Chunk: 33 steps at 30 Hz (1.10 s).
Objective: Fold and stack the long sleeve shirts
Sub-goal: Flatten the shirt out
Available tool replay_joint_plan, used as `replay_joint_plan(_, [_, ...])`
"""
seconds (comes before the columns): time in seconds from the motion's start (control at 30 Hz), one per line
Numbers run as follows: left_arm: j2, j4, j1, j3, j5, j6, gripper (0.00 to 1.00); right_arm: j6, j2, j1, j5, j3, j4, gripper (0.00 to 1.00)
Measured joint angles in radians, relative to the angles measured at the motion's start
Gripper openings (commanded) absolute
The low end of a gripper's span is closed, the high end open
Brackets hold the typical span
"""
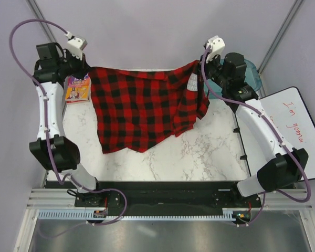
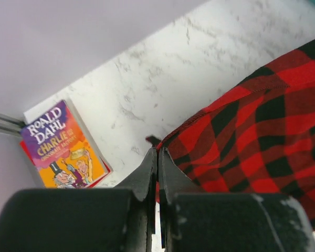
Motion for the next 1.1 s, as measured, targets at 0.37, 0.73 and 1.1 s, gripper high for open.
replay_joint_plan(0.37, [-0.451,0.246,0.032,-0.18,-0.035,-0.238,0.02,0.007,-0.219,-0.005,0.056,0.024,0.062,0.0])
replay_joint_plan(0.73, [-1.023,0.476,0.029,-0.446,-0.191,-0.309,0.02,-0.06,-0.684,-0.003,0.014,-0.054,0.094,0.0])
replay_joint_plan(1.1, [-0.919,0.496,0.028,-0.19,-0.31,-0.27,0.02,-0.079,-0.427,-0.004,0.001,0.221,0.125,0.0])
